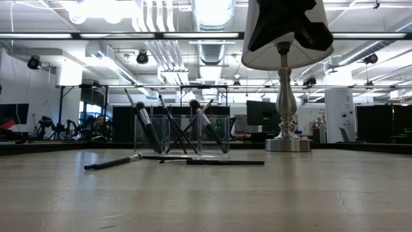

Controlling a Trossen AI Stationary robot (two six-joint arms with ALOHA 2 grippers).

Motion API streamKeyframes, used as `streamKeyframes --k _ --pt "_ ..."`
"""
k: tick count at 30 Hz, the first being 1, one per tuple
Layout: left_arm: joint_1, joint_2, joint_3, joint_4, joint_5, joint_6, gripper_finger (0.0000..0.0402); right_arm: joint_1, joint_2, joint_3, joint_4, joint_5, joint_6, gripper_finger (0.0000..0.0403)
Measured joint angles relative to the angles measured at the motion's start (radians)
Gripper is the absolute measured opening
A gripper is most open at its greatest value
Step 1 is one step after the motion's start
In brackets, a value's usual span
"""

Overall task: Put items in baskets/containers
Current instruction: Put the foundation brush into the transparent organizer

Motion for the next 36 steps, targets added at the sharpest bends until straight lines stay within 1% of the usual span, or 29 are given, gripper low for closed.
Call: streamKeyframes --k 6,16,22,25,31,36 --pt "0.000 0.012 -0.040 0.076 -0.017 -0.067 0.0007 0.000 0.000 0.000 0.000 0.000 0.000 0.0009" --pt "-0.001 0.013 -0.136 0.235 -0.017 -0.115 0.0007 0.000 0.000 0.000 0.000 0.000 0.000 0.0009" --pt "-0.002 0.013 -0.190 0.255 -0.005 -0.146 0.0007 0.000 0.000 0.000 0.000 0.000 0.000 0.0009" --pt "-0.002 0.013 -0.211 0.292 0.002 -0.178 0.0007 0.000 0.000 0.000 0.000 0.000 0.000 0.0009" --pt "0.003 0.011 -0.218 0.318 0.005 -0.219 0.0007 0.000 0.000 0.000 0.000 0.000 0.000 0.0009" --pt "0.005 0.011 -0.216 0.317 0.010 -0.220 0.0007 0.000 0.000 0.000 0.000 0.000 0.000 0.0009"
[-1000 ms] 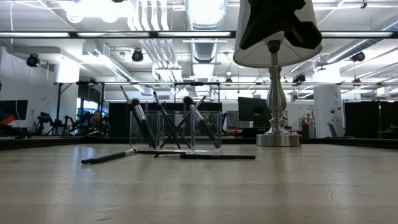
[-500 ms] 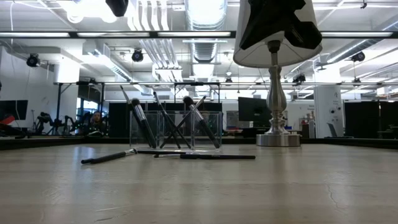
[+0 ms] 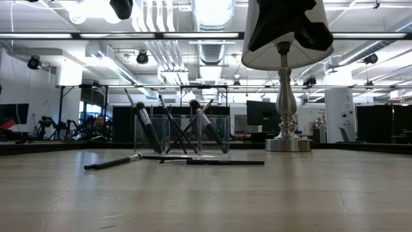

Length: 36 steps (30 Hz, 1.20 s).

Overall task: Put items in baskets/containers
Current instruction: Put the foundation brush into the transparent organizer

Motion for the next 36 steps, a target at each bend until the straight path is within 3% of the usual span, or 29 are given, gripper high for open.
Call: streamKeyframes --k 36 --pt "0.002 -0.016 -0.006 0.003 0.097 0.009 0.0007 0.000 0.000 0.000 0.001 0.000 0.000 0.0009"
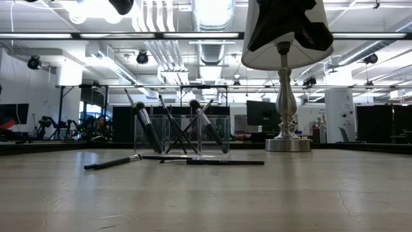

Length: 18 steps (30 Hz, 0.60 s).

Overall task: Put items in baskets/containers
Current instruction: Put the foundation brush into the transparent organizer

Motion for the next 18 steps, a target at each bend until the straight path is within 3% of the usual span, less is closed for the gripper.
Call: streamKeyframes --k 18 --pt "0.035 0.001 -0.003 -0.030 0.043 -0.002 0.0007 0.000 0.000 0.000 0.002 0.000 0.000 0.0009"
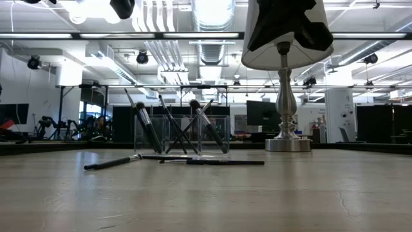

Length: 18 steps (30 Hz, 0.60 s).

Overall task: Put items in baskets/containers
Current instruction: Put the foundation brush into the transparent organizer

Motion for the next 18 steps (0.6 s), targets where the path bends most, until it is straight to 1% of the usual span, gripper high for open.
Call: streamKeyframes --k 4,8,10,11,13,14,15,16,18 --pt "0.001 0.001 -0.002 -0.061 0.002 0.019 0.0007 0.000 0.000 0.000 0.000 0.002 -0.001 0.0009" --pt "0.002 0.005 -0.002 -0.047 0.009 0.021 0.0007 -0.002 0.000 -0.002 0.002 0.066 -0.055 0.0009" --pt "0.003 0.005 -0.002 -0.026 0.009 0.021 0.0007 -0.006 0.000 -0.003 0.021 0.075 -0.047 0.0009" --pt "0.003 0.005 -0.002 -0.008 0.009 0.022 0.0007 -0.007 0.000 -0.003 0.031 0.116 -0.034 0.0009" --pt "0.004 0.005 -0.002 0.035 0.008 0.026 0.0007 -0.015 0.001 -0.004 0.046 0.260 -0.004 0.0009" --pt "0.006 0.005 -0.002 0.060 0.007 0.028 0.0007 -0.021 0.001 -0.004 0.078 0.314 0.032 0.0009" --pt "0.010 0.004 -0.002 0.083 0.006 0.030 0.0007 -0.030 0.000 -0.003 0.120 0.335 0.073 0.0009" --pt "0.015 0.003 -0.002 0.103 0.003 0.030 0.0007 -0.033 -0.008 -0.002 0.161 0.355 0.073 0.0009" --pt "0.025 0.002 -0.002 0.131 -0.012 0.031 0.0007 -0.034 -0.017 0.006 0.263 0.424 -0.033 0.0009"
